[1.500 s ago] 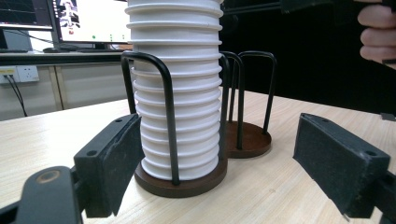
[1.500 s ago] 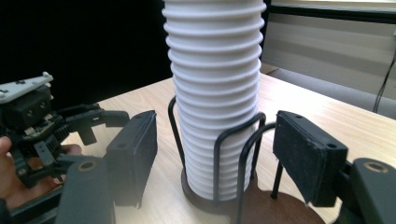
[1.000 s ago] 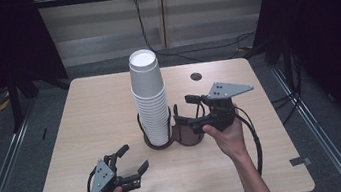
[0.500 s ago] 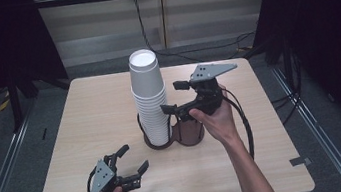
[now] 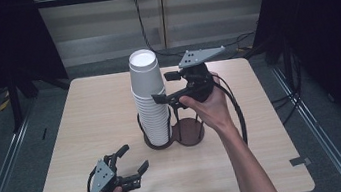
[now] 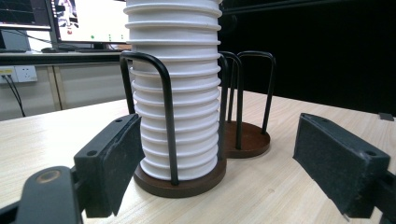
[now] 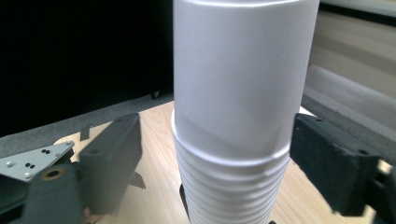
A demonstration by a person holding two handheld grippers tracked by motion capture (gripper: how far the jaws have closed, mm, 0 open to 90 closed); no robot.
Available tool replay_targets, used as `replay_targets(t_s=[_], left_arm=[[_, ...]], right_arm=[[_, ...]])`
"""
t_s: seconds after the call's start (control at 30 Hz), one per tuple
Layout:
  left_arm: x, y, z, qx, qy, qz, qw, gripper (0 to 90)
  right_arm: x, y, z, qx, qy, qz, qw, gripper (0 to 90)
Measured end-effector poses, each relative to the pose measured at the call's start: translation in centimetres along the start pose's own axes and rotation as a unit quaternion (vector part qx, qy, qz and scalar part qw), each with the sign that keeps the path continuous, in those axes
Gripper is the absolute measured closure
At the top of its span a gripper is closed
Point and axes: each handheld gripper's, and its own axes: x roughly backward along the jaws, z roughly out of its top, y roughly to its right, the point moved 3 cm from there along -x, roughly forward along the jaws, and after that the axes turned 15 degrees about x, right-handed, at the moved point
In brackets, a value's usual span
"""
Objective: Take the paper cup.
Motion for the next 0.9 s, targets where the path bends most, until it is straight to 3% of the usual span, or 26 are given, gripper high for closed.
replay_targets(t_s=[0.9], left_arm=[[0.0,0.0,0.0,0.0,-0.001,-0.001,1.0,15.5]], right_arm=[[-2.5,2.5,4.2,0.014,-0.037,0.01,0.9992,13.2]])
